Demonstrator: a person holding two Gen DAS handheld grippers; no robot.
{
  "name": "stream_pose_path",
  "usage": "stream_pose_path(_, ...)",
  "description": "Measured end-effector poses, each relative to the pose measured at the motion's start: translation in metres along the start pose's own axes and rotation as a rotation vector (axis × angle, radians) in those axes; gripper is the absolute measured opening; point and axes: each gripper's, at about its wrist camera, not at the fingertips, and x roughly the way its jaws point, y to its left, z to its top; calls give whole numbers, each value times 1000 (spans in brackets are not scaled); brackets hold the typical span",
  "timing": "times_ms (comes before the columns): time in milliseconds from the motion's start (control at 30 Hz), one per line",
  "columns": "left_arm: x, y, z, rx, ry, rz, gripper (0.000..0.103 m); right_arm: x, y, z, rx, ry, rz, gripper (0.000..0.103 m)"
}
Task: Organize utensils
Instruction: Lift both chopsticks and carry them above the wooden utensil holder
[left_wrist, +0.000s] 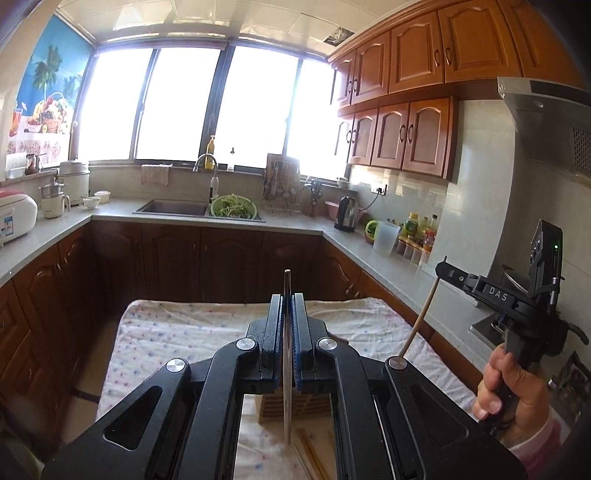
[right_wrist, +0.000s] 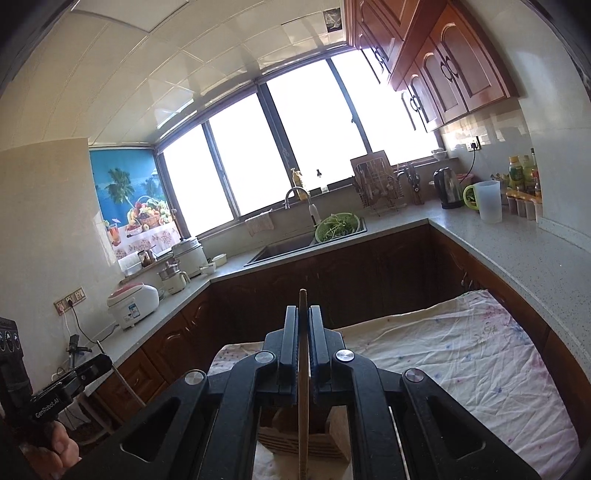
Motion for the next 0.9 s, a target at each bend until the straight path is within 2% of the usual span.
stream_pose_path(167, 22, 1, 20, -4, -56, 16, 3, 15, -1, 18, 3, -50, -15, 5)
stream_pose_path(333, 54, 10, 22, -33, -82, 39, 3, 38, -2, 17, -4, -73, -24, 5)
stream_pose_path(600, 106, 20, -17, -75, -84, 87, 3, 86, -19, -26, 24, -21, -41, 5)
stream_pose_path(900, 144, 34, -57, -135, 9, 109, 3, 109, -36, -63, 49, 22, -64, 5)
